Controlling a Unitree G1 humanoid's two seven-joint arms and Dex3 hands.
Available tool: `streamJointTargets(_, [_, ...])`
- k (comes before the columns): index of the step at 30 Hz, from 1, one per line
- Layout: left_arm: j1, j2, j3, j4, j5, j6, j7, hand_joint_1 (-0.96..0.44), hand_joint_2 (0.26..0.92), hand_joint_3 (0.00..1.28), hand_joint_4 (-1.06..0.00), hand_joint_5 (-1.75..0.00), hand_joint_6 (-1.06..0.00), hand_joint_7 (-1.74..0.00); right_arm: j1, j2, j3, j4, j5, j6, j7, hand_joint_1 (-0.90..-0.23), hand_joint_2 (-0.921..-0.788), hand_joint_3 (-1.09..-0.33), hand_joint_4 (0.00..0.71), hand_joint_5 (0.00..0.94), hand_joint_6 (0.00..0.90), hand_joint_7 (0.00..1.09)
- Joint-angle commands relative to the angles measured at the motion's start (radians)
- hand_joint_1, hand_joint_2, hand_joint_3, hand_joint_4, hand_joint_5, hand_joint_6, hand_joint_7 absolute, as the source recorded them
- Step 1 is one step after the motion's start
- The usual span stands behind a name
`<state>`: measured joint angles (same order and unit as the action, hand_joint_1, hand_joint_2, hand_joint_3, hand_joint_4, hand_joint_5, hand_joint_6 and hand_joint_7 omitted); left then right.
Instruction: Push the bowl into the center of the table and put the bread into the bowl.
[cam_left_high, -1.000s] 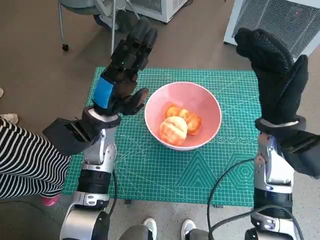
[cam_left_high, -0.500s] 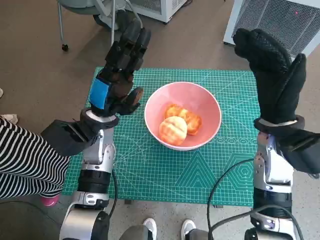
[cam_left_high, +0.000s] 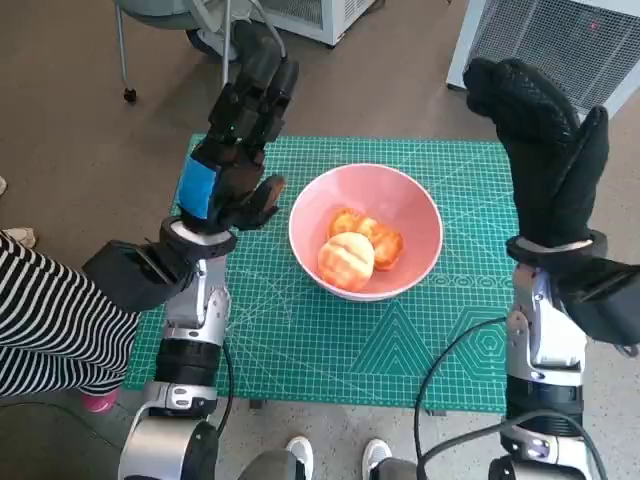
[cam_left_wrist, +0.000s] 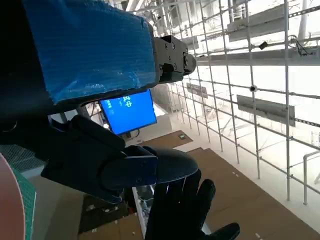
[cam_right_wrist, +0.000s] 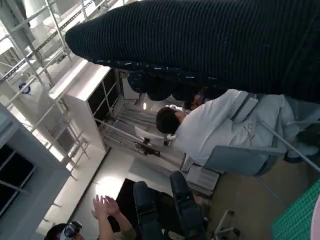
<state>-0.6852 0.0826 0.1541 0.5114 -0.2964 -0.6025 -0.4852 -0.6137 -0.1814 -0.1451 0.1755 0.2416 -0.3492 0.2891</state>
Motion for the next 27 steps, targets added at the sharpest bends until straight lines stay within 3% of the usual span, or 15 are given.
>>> streamJointTargets(1, [-0.014, 0.014, -0.001, -0.001, 0.002, -0.010, -0.004, -0.74, 0.921, 0.49, -0.05, 0.00, -0.08, -0.10, 0.008, 0.008, 0.002, -0.001, 0.016, 0.021, 0.005, -0.729, -0.921, -0.666, 0.166, 0.000, 0.079, 0.39])
streamJointTargets(27, [0.000, 0.020, -0.010, -0.036, -0.004, 0.021, -0.007, -0.75, 0.921, 0.49, -0.06, 0.00, -0.08, -0.11, 0.024, 0.016, -0.001, -0.003, 0.019, 0.016, 0.005, -0.741, -0.921, -0.633, 0.173, 0.003, 0.101, 0.39])
